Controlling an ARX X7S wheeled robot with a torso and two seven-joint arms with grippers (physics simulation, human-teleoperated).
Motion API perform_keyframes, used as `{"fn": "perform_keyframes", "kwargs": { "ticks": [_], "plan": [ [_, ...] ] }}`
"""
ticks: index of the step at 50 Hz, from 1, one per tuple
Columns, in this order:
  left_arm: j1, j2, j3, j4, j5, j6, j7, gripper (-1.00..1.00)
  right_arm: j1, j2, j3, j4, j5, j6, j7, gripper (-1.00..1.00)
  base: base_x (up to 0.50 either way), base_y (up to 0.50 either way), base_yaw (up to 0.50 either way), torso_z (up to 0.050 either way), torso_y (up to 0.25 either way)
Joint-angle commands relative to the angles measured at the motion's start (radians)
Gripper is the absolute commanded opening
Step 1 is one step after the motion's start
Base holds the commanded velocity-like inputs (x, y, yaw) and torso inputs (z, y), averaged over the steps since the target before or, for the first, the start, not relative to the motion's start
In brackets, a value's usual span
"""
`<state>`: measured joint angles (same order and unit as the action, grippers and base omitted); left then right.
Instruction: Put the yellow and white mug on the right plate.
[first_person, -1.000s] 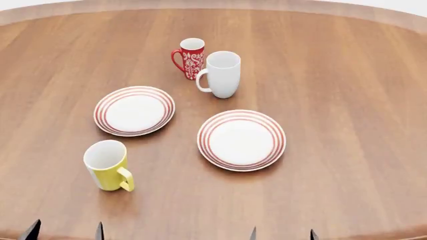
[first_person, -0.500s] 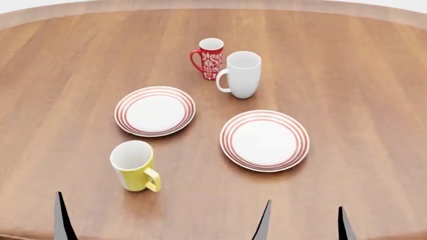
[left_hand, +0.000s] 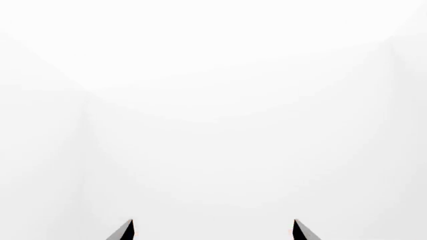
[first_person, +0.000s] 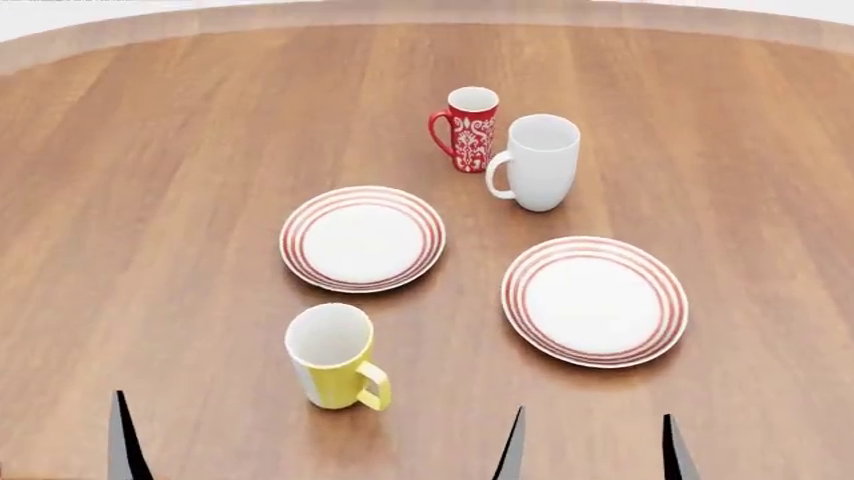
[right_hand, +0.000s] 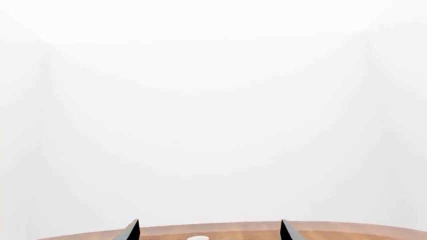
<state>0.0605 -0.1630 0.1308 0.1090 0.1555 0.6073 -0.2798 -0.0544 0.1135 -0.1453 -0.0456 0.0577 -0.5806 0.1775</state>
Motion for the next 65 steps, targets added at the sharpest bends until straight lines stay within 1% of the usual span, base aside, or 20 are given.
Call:
{"fn": "perform_keyframes", "kwargs": {
  "ticks": [1,31,32,33,34,35,36,37,38,39,41,42,43,44,45,48,50,56,61,65],
  "plan": [
    [-0.001,-0.008,0.013,-0.005,-0.002,0.002,-0.007,1.00,-0.001,0.014,-0.016,-0.010,0.003,0.013,0.011,1.00,0.50,0.00,0.00,0.000,0.000],
    [0.001,-0.025,0.037,-0.015,0.006,0.008,-0.032,1.00,0.007,0.036,-0.042,0.005,0.011,0.035,0.040,1.00,0.49,0.00,0.00,0.000,0.000],
    [0.001,-0.025,0.038,-0.015,0.007,0.008,-0.033,1.00,0.017,0.039,-0.042,-0.003,0.021,0.110,0.043,1.00,0.00,0.00,0.00,0.000,0.000],
    [0.001,-0.026,0.039,-0.015,0.006,0.007,-0.034,1.00,0.025,0.047,-0.047,-0.018,0.073,0.174,0.026,1.00,0.00,0.00,0.00,0.000,0.000],
    [0.001,-0.026,0.040,-0.014,0.005,0.008,-0.034,1.00,0.029,0.053,-0.050,-0.027,0.095,0.209,0.020,1.00,0.00,0.00,0.00,0.000,0.000],
    [0.001,-0.026,0.041,-0.016,0.003,0.006,-0.034,1.00,0.053,0.066,-0.049,-0.053,0.125,0.344,0.029,1.00,0.00,0.00,0.00,0.000,0.000],
    [0.001,-0.027,0.042,-0.016,0.001,0.005,-0.034,1.00,0.061,0.073,-0.054,-0.061,0.126,0.384,0.030,1.00,0.00,0.00,0.00,0.000,0.000],
    [0.002,-0.027,0.045,-0.016,-0.001,0.006,-0.033,1.00,0.084,0.094,-0.065,-0.088,0.159,0.511,0.018,1.00,0.00,0.00,0.00,0.000,0.000],
    [0.002,-0.027,0.045,-0.016,-0.001,0.006,-0.033,1.00,0.092,0.104,-0.074,-0.099,0.142,0.554,0.027,1.00,0.00,0.00,0.00,0.000,0.000],
    [0.002,-0.027,0.049,-0.020,-0.004,0.007,-0.032,1.00,0.112,0.131,-0.094,-0.132,0.184,0.661,-0.010,1.00,0.00,0.00,0.00,0.000,0.000],
    [0.002,-0.028,0.051,-0.023,-0.007,0.007,-0.033,1.00,0.127,0.149,-0.115,-0.155,0.167,0.723,-0.008,1.00,0.00,0.00,0.00,0.000,0.000],
    [0.002,-0.029,0.052,-0.024,-0.009,0.006,-0.033,1.00,0.146,0.179,-0.161,-0.171,0.137,0.797,-0.031,1.00,0.00,0.00,0.00,0.000,0.000],
    [0.002,-0.029,0.053,-0.024,-0.010,0.006,-0.033,1.00,0.152,0.183,-0.166,-0.180,0.147,0.827,-0.038,1.00,0.00,0.00,0.00,0.000,0.000],
    [0.002,-0.030,0.053,-0.023,-0.012,0.006,-0.034,1.00,0.164,0.195,-0.169,-0.207,0.219,0.917,-0.085,1.00,0.00,0.00,0.00,0.000,0.000],
    [0.002,-0.031,0.054,-0.022,-0.012,0.006,-0.034,1.00,0.170,0.192,-0.157,-0.219,0.247,0.957,-0.082,1.00,0.00,0.00,0.00,0.000,0.000],
    [0.001,-0.032,0.056,-0.023,-0.014,0.007,-0.036,1.00,0.211,0.210,-0.194,-0.209,0.202,0.996,-0.077,1.00,0.00,0.00,0.00,0.000,0.000],
    [0.001,-0.033,0.057,-0.025,-0.015,0.007,-0.038,1.00,0.236,0.224,-0.208,-0.222,0.228,1.062,-0.107,1.00,0.00,0.00,0.00,0.000,0.000],
    [0.000,-0.037,0.063,-0.031,-0.012,0.011,-0.042,1.00,0.265,0.266,-0.280,-0.219,0.208,1.062,-0.187,1.00,0.00,0.00,0.00,0.000,0.000],
    [-0.001,-0.038,0.070,-0.040,-0.008,0.012,-0.043,1.00,0.286,0.296,-0.313,-0.244,0.254,1.127,-0.265,1.00,0.00,0.00,0.00,0.000,0.000],
    [0.001,-0.039,0.074,-0.042,-0.004,0.013,-0.046,1.00,0.307,0.308,-0.329,-0.251,0.262,1.153,-0.291,1.00,0.00,0.00,0.00,0.000,0.000]
  ]
}}
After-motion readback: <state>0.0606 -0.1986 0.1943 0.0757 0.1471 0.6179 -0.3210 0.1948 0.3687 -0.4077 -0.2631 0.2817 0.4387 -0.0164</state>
